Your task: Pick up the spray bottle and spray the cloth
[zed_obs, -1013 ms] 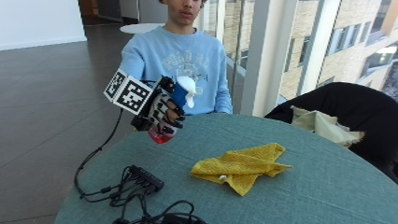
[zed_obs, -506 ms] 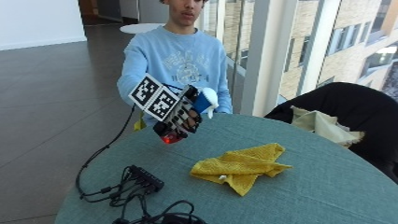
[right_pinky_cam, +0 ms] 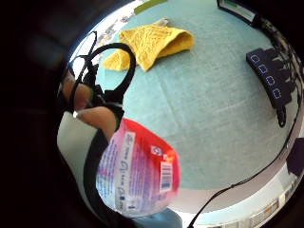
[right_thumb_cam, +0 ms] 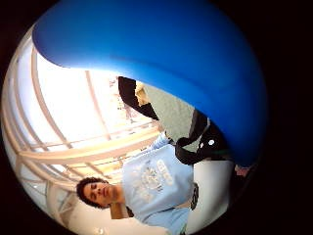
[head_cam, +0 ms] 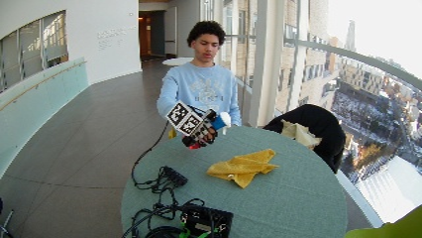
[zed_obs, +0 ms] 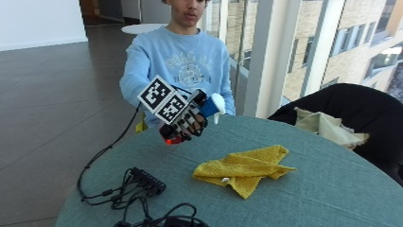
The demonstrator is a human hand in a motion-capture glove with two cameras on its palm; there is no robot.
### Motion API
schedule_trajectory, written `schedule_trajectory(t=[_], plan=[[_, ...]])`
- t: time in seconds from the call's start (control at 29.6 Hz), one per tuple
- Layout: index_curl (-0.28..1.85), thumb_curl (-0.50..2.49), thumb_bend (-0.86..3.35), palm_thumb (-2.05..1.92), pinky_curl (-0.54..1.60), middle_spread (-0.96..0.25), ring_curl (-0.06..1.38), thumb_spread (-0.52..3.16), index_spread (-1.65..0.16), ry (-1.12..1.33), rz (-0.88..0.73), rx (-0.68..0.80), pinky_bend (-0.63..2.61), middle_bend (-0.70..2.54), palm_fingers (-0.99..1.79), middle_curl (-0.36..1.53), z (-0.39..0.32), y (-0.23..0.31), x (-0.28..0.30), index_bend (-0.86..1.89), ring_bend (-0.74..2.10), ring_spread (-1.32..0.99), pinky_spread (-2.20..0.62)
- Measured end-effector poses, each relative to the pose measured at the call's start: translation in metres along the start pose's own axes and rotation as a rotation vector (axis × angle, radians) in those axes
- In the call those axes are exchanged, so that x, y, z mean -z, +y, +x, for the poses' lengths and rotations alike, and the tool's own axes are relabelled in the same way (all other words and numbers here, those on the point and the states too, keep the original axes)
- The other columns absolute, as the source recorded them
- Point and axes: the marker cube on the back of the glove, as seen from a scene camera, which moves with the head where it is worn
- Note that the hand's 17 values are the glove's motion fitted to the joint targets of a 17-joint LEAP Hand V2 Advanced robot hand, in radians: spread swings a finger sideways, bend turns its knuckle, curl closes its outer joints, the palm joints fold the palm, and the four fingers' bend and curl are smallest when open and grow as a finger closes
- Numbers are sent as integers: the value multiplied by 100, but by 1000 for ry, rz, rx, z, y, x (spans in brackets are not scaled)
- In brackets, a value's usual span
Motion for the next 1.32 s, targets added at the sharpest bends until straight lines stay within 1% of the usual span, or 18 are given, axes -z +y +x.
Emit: schedule_trajectory(t=[1.32], plan=[[21,60,-2,92,37,-12,40,91,-21,-46,-39,-23,30,40,109,51,-2,-7,-12,9,63,-7,8]])
